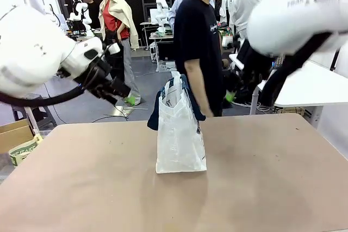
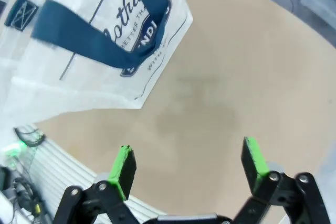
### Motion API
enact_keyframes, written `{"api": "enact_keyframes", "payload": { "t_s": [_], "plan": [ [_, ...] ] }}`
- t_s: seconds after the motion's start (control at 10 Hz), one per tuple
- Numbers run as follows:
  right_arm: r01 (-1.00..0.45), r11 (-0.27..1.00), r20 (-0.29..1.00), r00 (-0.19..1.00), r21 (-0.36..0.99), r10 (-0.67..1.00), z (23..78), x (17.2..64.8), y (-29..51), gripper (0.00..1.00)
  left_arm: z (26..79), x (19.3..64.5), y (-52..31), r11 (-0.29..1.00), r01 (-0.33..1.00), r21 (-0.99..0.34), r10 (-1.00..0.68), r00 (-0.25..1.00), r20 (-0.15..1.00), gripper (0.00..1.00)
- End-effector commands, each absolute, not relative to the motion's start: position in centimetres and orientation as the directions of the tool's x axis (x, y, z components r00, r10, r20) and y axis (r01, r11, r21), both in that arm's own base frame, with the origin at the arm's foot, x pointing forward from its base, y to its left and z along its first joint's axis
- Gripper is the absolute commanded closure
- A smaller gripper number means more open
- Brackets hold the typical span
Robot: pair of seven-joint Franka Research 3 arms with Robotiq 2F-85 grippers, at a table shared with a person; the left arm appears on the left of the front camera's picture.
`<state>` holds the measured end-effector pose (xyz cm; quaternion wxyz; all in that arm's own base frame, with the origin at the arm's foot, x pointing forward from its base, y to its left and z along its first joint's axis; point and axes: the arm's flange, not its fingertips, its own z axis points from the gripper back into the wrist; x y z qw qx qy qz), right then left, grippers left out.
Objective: Transfer purchased items from the store into the shopping bag.
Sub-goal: Open the Reusable shopping bag in the center of the table.
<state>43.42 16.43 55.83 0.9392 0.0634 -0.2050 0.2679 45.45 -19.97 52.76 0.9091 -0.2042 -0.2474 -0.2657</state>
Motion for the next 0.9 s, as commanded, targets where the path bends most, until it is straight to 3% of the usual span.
{"api": "enact_keyframes", "payload": {
  "t_s": [0.0,0.2,0.3,0.4,0.6,0.8],
  "plan": [
    [-0.479,0.878,0.351,0.82,-0.014,0.453,59.7,47.2,18.5,0.0,55.1,49.3,-20.7,0.748,0.589,-0.305,-0.39,0.763,0.515,0.0],
    [-0.465,0.885,0.355,0.824,-0.019,0.441,61.2,49.8,18.4,0.0,56.5,51.4,-21.9,0.742,0.585,-0.328,-0.375,0.768,0.519,0.0],
    [-0.479,0.871,0.385,0.788,-0.109,0.481,60.6,49.4,16.8,0.0,56.0,51.5,-21.4,0.704,0.64,-0.308,-0.432,0.73,0.529,0.0],
    [-0.479,0.878,0.378,0.811,-0.008,0.446,61.4,48.0,17.9,0.0,56.3,50.1,-21.6,0.75,0.585,-0.31,-0.38,0.763,0.523,0.0],
    [-0.474,0.88,0.376,0.809,-0.039,0.453,61.4,49.4,17.5,0.0,56.4,51.2,-22.0,0.743,0.596,-0.306,-0.396,0.759,0.516,0.0],
    [-0.354,0.931,0.37,0.879,0.085,0.301,61.2,51.4,21.0,0.0,57.6,51.4,-25.1,0.842,0.444,-0.306,-0.301,0.858,0.417,0.0]
  ]
}}
